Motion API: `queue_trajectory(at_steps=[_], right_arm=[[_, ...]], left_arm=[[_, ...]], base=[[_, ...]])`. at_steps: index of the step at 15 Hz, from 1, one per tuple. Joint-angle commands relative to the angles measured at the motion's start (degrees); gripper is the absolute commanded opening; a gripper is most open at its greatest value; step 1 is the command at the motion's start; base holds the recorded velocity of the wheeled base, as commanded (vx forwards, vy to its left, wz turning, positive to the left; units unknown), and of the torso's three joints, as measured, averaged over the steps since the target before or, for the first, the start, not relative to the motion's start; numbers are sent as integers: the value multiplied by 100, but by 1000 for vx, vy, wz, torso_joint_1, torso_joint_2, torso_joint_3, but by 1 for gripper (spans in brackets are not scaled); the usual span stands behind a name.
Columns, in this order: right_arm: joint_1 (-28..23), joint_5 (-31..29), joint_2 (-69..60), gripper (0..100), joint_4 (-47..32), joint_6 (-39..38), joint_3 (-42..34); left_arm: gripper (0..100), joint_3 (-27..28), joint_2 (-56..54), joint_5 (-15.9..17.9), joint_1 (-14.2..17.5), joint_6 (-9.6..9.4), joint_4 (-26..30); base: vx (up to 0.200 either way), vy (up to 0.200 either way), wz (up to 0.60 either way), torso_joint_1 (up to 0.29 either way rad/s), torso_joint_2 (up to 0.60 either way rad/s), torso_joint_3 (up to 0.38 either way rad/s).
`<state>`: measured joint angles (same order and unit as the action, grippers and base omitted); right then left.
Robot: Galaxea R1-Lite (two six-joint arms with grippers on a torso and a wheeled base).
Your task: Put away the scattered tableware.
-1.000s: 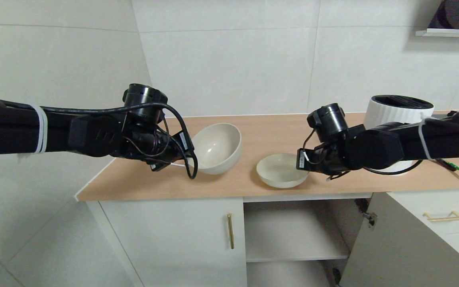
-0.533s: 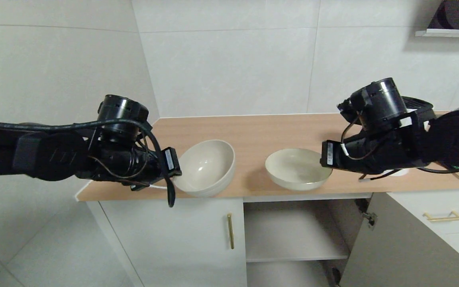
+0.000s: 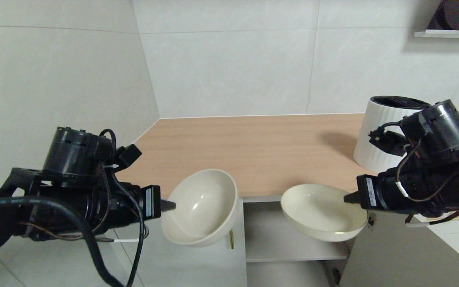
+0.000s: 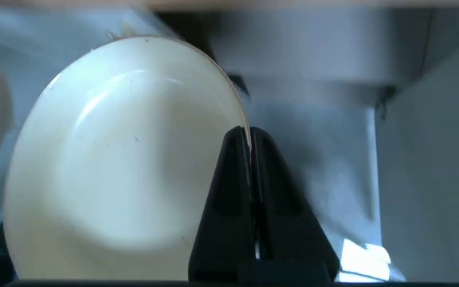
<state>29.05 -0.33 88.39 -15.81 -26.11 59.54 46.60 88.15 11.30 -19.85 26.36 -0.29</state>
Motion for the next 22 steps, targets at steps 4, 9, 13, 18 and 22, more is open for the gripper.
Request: queue_trajectory(at_steps=[4, 9, 13, 18, 22], right_arm=[[4, -81, -182, 0, 17, 10, -531], [4, -319, -59, 0, 386, 54, -698], [4, -459, 73, 0, 544, 194, -847], [4, -521, 125, 0, 966, 414, -1120], [13, -512, 125, 0, 957, 414, -1129]], left_arm=[[0, -644, -184, 13, -28, 1, -287], [0, -609, -105, -23, -28, -8, -287], [0, -644, 80, -23, -90, -52, -261], [0, -688, 150, -23, -239, -219, -147], [0, -688, 159, -23, -239, -227, -147]], base=[[0, 0, 0, 0, 0, 0], [0, 0, 0, 0, 0, 0], [0, 0, 0, 0, 0, 0], [0, 0, 0, 0, 0, 0], [0, 0, 0, -79, 184, 113]])
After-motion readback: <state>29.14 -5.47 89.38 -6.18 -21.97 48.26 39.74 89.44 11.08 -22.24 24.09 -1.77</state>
